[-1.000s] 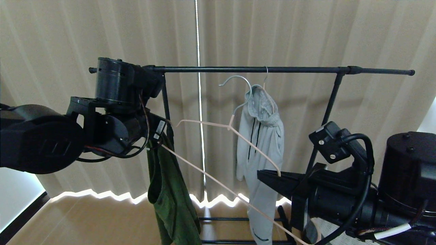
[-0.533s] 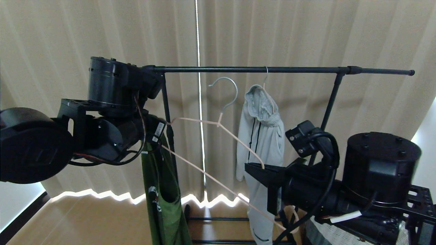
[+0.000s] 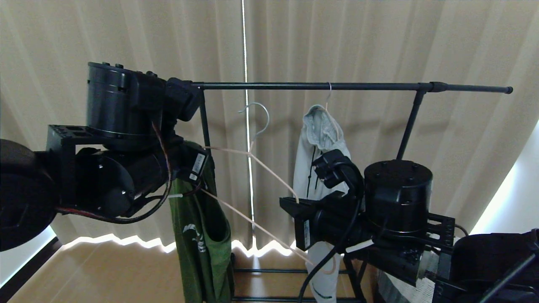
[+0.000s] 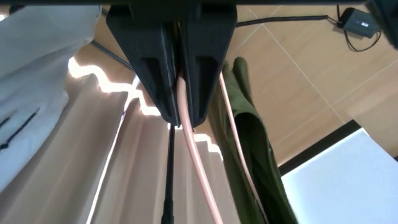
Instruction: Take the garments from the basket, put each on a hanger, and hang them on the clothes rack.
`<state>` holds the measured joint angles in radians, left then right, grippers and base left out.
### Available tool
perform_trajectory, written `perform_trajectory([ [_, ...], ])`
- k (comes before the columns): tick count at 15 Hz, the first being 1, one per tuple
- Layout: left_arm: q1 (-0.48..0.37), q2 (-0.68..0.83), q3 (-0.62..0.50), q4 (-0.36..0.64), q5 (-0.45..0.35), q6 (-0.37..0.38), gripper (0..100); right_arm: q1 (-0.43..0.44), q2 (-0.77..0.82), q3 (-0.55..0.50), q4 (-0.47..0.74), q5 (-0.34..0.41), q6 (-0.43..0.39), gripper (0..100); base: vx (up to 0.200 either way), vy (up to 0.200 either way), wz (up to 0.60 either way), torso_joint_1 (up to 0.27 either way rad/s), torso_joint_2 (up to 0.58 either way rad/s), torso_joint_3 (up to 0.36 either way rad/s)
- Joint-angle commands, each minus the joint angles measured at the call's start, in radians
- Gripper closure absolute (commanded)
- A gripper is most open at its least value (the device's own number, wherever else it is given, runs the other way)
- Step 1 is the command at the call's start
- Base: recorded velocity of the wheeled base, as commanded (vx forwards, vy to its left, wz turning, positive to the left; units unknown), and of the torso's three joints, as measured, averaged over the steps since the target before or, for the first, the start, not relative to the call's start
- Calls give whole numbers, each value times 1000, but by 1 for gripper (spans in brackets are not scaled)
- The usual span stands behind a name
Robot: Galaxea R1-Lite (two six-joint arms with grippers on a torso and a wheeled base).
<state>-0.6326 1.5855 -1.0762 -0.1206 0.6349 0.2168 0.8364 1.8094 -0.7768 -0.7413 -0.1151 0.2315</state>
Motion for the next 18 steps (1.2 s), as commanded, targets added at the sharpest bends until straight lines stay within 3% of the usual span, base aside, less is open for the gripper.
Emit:
perform_trajectory([
  [1, -38, -16, 1, -1, 2, -8, 100, 1, 59, -45, 0, 0, 2, 100, 0, 0, 0, 0, 0, 0],
  [13, -159, -79, 56, 1, -20, -8, 100, 0, 131, -153, -1, 2, 3, 100, 0, 0, 0, 0, 0, 0],
  [15, -184, -82, 94, -2, -112, -10, 100, 0, 116, -151, -3, 2, 3, 100, 0, 0, 0, 0, 0, 0],
  [17, -182, -101, 121, -4, -136, -8, 100, 0, 90, -139, -20, 2, 3, 100, 0, 0, 0, 0, 0, 0],
  [18, -182, -101, 121, -4, -136, -8, 0, 0, 90, -139, -20, 2, 3, 100, 0, 0, 0, 0, 0, 0],
])
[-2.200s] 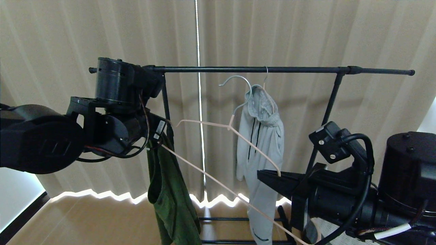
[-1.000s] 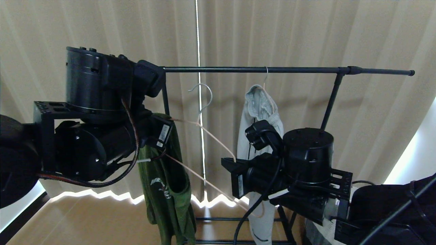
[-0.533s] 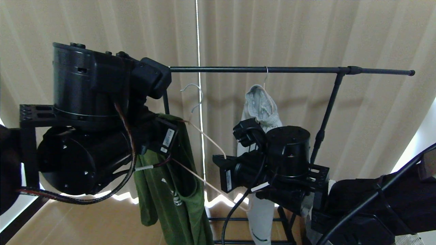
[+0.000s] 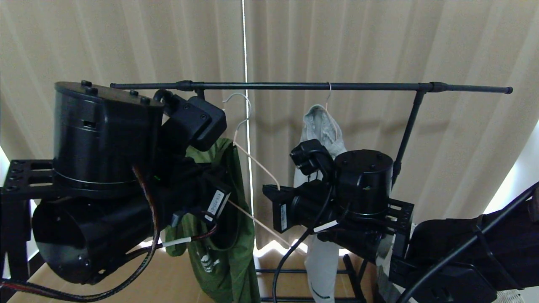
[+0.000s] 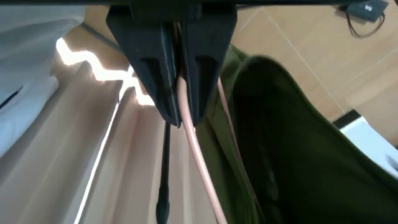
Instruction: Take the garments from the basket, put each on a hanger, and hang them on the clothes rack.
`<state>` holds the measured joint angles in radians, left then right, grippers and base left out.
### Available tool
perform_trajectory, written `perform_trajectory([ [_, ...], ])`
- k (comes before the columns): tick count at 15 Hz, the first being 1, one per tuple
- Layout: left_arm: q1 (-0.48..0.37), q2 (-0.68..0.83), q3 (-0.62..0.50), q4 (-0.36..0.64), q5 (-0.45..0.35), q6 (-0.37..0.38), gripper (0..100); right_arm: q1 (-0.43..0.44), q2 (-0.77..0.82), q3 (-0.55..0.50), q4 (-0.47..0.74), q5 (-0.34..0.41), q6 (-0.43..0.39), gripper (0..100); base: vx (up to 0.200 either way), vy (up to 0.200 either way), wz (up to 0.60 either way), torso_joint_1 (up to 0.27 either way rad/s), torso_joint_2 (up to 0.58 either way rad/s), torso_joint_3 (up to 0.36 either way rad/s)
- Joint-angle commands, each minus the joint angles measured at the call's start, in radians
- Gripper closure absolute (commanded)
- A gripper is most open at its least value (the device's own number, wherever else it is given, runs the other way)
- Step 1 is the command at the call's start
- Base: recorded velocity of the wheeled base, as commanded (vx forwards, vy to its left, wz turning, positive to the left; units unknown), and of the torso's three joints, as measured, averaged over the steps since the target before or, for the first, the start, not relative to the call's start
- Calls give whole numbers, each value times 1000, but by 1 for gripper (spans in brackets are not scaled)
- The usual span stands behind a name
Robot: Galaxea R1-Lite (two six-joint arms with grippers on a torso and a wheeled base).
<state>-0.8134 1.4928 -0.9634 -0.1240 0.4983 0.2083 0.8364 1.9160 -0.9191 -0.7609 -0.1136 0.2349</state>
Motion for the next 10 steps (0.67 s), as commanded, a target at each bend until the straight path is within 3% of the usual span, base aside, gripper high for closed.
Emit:
perform_trajectory([
  [1, -1, -8, 8, 0, 0, 0, 0, 0, -17, 3, 0, 0, 0, 100, 0, 0, 0, 0, 0, 0],
  [4, -7, -57, 69, -66, -37, 16, 0, -28, -129, 56, 3, -1, -6, 100, 0, 0, 0, 0, 0, 0],
  [6, 2, -157, 170, -95, -185, 102, 0, -80, -203, 88, 17, 2, -17, 100, 0, 0, 0, 0, 0, 0],
  [7, 10, -189, 193, -95, -210, 140, 0, -105, -232, 100, 38, 2, -29, 100, 0, 0, 0, 0, 0, 0],
  [10, 80, -223, 226, -163, -218, 206, 0, -177, -361, 151, 178, 11, -105, 100, 0, 0, 0, 0, 0, 0],
])
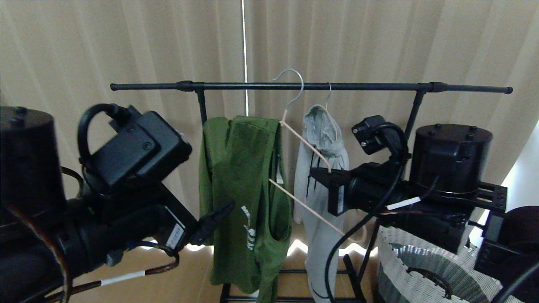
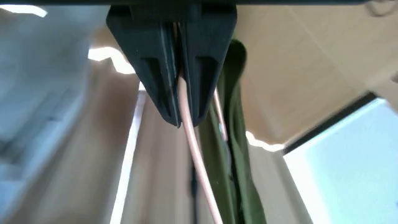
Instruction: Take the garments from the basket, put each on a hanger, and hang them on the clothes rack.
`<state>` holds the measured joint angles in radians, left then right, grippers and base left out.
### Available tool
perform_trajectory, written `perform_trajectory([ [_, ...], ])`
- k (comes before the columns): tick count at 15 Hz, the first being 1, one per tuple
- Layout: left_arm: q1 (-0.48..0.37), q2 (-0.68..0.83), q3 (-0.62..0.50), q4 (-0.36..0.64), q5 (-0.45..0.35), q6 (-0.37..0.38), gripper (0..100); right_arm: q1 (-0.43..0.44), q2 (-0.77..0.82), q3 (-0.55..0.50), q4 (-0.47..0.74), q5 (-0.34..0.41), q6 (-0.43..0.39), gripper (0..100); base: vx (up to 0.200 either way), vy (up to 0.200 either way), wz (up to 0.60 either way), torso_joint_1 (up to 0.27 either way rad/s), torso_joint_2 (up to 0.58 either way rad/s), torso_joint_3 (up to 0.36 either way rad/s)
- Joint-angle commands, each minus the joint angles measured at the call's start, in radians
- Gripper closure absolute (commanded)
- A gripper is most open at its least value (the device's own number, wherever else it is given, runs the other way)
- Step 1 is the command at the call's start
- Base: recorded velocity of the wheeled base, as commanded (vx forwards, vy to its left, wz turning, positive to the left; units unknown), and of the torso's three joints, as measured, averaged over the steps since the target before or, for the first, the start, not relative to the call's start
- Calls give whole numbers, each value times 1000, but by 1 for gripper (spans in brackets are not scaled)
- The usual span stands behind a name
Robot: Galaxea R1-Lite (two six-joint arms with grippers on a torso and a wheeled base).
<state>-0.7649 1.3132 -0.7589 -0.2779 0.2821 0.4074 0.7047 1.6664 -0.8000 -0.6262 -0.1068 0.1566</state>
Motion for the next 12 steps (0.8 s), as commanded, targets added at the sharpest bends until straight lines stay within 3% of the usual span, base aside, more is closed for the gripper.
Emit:
perform_trajectory([
  [1, 62, -38, 23, -52, -4, 45, 0, -54, -140, 35, 83, 6, -42, 100, 0, 0, 0, 0, 0, 0],
  [3, 130, -20, 23, -104, -26, 143, 0, -56, -174, 36, 137, 39, -51, 100, 0, 0, 0, 0, 0, 0],
  [4, 182, 3, 26, -119, -86, 205, 0, -57, -200, 54, 148, 99, -74, 100, 0, 0, 0, 0, 0, 0],
  [6, 210, 18, 36, -124, -175, 294, 0, -59, -240, 87, 148, 205, -144, 100, 0, 0, 0, 0, 0, 0],
  [7, 208, 23, 38, -124, -216, 318, 0, -59, -246, 96, 148, 251, -149, 100, 0, 0, 0, 0, 0, 0],
  [8, 208, 23, 38, -124, -216, 318, 0, -59, -246, 96, 148, 251, -149, 100, 0, 0, 0, 0, 0, 0],
  [9, 207, 31, 36, -126, -294, 355, 0, -59, -241, 97, 145, 300, -150, 100, 0, 0, 0, 0, 0, 0],
  [12, 202, 78, 4, -193, -320, 392, 0, -57, -237, 97, 145, 322, -150, 100, 0, 0, 0, 0, 0, 0],
])
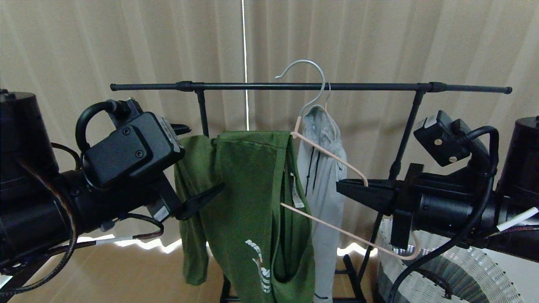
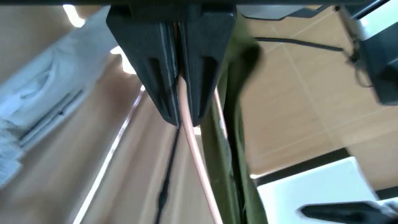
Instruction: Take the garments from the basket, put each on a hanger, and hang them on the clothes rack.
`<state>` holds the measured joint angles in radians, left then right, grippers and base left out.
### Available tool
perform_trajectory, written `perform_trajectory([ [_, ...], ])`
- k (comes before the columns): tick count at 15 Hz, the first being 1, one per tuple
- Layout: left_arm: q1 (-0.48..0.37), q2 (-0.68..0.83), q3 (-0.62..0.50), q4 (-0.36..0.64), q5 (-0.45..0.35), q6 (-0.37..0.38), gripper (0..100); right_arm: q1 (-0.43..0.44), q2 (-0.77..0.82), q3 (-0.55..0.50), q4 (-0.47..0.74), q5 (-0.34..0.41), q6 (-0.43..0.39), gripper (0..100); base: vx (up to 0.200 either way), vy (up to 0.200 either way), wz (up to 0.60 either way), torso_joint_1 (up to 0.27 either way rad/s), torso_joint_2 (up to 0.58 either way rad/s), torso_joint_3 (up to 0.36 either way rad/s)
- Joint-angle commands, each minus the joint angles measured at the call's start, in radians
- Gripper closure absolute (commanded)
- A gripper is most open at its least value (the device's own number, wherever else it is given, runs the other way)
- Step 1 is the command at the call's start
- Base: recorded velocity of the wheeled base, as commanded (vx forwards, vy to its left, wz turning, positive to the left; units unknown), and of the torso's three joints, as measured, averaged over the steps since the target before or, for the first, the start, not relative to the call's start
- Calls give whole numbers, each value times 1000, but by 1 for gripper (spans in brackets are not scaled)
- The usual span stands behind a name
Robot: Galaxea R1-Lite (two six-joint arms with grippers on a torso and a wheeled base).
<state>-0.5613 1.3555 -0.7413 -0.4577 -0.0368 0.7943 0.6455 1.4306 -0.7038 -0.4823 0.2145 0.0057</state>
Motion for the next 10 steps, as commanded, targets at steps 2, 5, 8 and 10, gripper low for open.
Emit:
perform_trajectory([
  [2, -8, 68, -32, -52, -2, 17, 0, 6, 5, 6, 2, 2, -1, 100, 0, 0, 0, 0, 0, 0],
  [5, -14, 103, -67, -61, -2, 51, 0, 14, 24, 9, -1, 19, -35, 100, 0, 0, 0, 0, 0, 0],
  [8, -14, 125, -79, -67, -2, 68, 0, 26, 25, 9, 2, 54, -36, 100, 0, 0, 0, 0, 0, 0],
  [10, -17, 137, -79, -85, -2, 72, 0, 48, 27, 7, 2, 56, -36, 100, 0, 0, 0, 0, 0, 0],
])
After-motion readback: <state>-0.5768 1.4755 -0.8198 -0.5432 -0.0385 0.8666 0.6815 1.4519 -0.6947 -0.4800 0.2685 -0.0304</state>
